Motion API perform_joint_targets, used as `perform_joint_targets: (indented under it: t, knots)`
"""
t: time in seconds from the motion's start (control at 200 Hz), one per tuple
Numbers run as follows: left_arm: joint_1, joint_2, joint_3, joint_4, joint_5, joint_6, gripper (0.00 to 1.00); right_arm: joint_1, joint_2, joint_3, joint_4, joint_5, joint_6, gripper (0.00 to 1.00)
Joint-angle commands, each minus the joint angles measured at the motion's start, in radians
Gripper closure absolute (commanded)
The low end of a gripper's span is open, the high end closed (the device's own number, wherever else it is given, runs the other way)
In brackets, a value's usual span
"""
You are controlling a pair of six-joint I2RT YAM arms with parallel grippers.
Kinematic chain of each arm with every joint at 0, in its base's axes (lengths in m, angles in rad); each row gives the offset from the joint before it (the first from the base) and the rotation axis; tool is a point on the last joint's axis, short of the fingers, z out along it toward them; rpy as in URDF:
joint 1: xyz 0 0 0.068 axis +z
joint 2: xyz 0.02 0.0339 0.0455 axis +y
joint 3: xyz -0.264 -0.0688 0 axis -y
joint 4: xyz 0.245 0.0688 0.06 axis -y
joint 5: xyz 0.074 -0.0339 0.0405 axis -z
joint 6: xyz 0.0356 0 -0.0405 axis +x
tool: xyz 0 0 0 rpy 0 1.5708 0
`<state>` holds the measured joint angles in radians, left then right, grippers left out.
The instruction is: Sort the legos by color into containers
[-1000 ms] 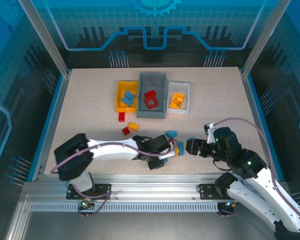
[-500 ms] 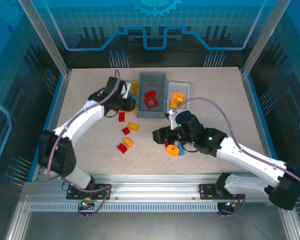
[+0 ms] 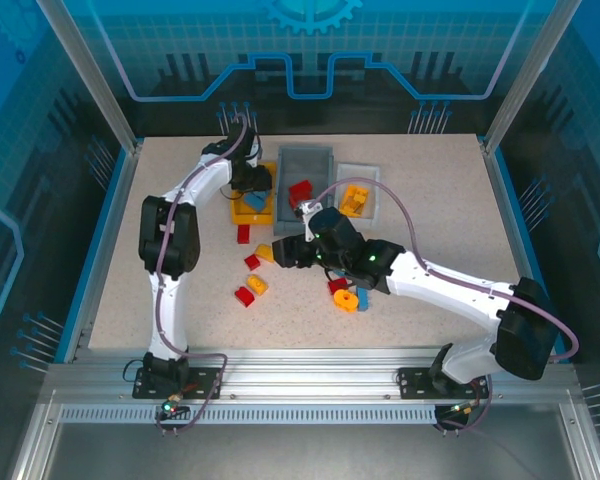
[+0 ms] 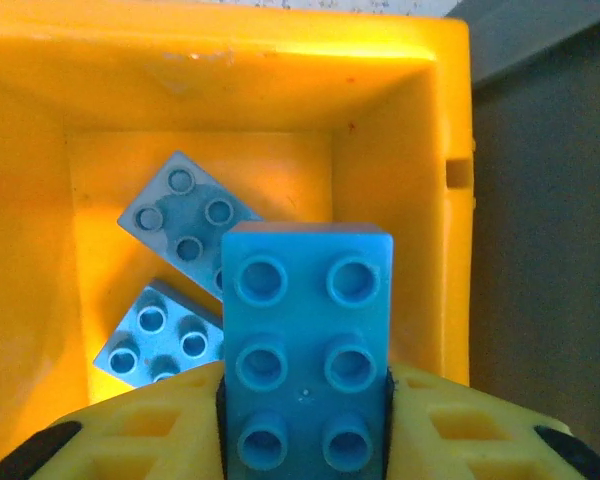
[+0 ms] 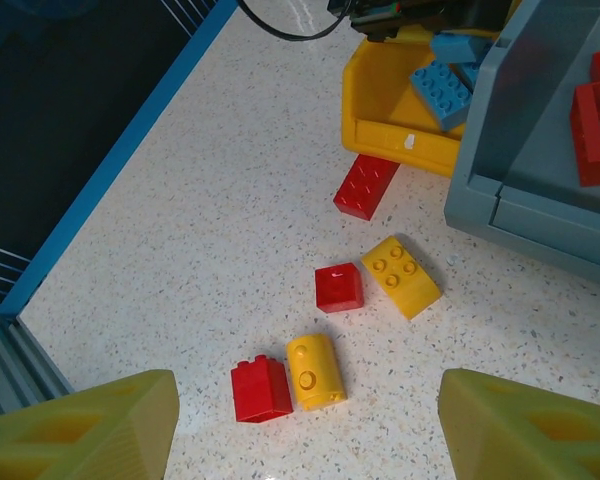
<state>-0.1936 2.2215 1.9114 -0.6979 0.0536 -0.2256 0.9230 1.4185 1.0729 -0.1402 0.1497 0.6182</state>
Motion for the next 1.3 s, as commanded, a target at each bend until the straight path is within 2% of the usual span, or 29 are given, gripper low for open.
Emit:
perform_joint_targets:
  t: [0.0,0.2,0.395,0.57,0.79,1.0,1.156,1.296]
  knots:
    - [0.014,0.009,0.054,-0.054,0.006,-0.030,0.54,0.014,0.035,0.031,0.026,0.001,0.018,0.30]
    - [0.013,-0.070,-0.004,-0.035,0.027,-0.044,0.45,0.038,0.154,0.111,-0.112,0.004,-0.026,0.30]
    - [0.013,-0.245,-0.133,0.002,0.027,-0.085,0.44,0.146,0.336,0.210,-0.209,0.048,-0.113,0.29]
    - [0.013,-0.569,-0.445,0.105,-0.024,-0.177,0.37,0.133,0.490,0.363,-0.296,0.055,-0.070,0.28]
    - [0.013,-0.967,-0.781,0.131,-0.064,-0.244,0.35,0.102,0.725,0.632,-0.484,0.069,-0.002,0.30]
    - [0.013,-1.257,-0.937,0.047,-0.113,-0.263,0.34,0.061,0.848,0.766,-0.557,0.061,0.024,0.33]
    - [0.013,-1.463,-1.008,0.003,-0.116,-0.307,0.33,0.051,0.902,0.819,-0.543,0.026,0.015,0.36]
    - [0.013,-1.573,-1.027,-0.072,-0.126,-0.317,0.33,0.048,0.954,0.864,-0.553,0.030,0.019,0.37]
